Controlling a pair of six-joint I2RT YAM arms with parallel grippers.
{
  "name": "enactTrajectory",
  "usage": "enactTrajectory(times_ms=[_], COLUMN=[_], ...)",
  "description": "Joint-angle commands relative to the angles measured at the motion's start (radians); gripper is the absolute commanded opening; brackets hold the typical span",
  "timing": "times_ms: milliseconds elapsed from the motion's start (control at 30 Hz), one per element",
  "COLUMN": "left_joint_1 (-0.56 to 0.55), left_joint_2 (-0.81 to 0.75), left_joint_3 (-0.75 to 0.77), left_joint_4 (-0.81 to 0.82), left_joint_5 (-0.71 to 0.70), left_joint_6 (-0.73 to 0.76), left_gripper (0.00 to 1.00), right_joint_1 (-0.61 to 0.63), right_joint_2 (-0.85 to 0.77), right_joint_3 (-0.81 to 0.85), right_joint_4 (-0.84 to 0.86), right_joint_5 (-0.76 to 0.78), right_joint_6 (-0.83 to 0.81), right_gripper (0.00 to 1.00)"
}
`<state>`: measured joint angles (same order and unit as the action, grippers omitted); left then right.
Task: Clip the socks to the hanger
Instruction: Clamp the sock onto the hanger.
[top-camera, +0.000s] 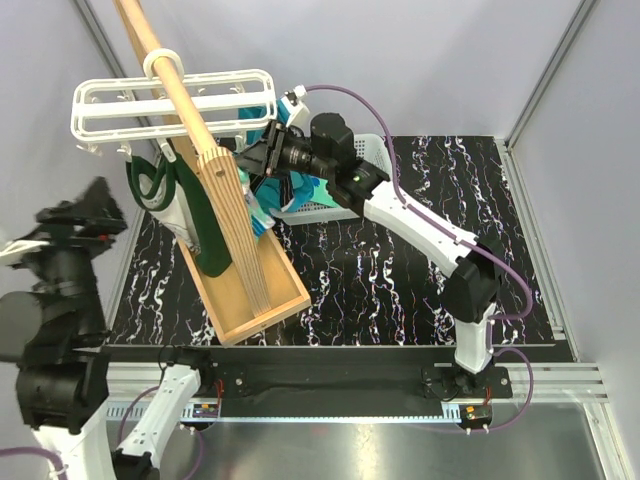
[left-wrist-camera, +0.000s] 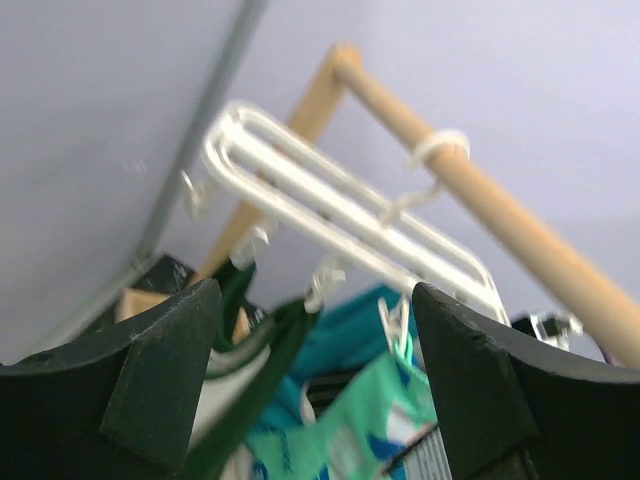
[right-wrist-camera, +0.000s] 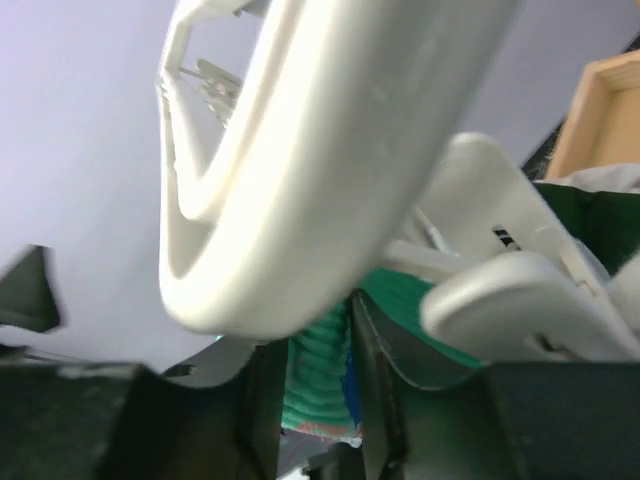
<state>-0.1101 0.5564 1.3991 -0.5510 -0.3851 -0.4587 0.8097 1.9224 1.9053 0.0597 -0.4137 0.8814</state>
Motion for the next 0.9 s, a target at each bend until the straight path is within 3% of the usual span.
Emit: enactTrajectory(times_ms=[0,167,367,533,700,867], left_joint_1=[-0.002,0.000,-0.002,0.000,-0.002,0.000], left_joint_2=[0.114,0.186,0.174,0.177,0.168,0.168], left_joint_3=[0.145,0.222,0.183,0.167,0.124,0.097], left_joint_4=[-0.047,-0.115,-0.110,-0.121,-0.092,-0.087], left_joint_5=[-0.164,-0.115,-0.038,-0.009,0.020,0.046], left_joint_6=[0.158,0.147,0.114,0.098,0.063,0.043], left_gripper=[0.82,0.82,0.82,0.82,0.82,0.82], right_joint_1=[-0.015,-0.018,-0.018,-0.017,-0.018,0.002], right_joint_2=[0.024,0.006,-0.118,-0.221,-0.180,-0.021], right_joint_3=[0.106,0.107,-0.070,-0.357,-0.530,-0.534], right_joint_4=[-0.124,-0.210,-0.224,-0.074,0.067,0.207], right_joint_5=[-0.031,-0.080,-0.115,-0.160,-0.166,-0.237], right_joint_6=[-0.146,-0.225,-0.330,-0.386,-0.397,-0.377], right_gripper=[0.39,0.55,0.74,0.82,0.82,0.81])
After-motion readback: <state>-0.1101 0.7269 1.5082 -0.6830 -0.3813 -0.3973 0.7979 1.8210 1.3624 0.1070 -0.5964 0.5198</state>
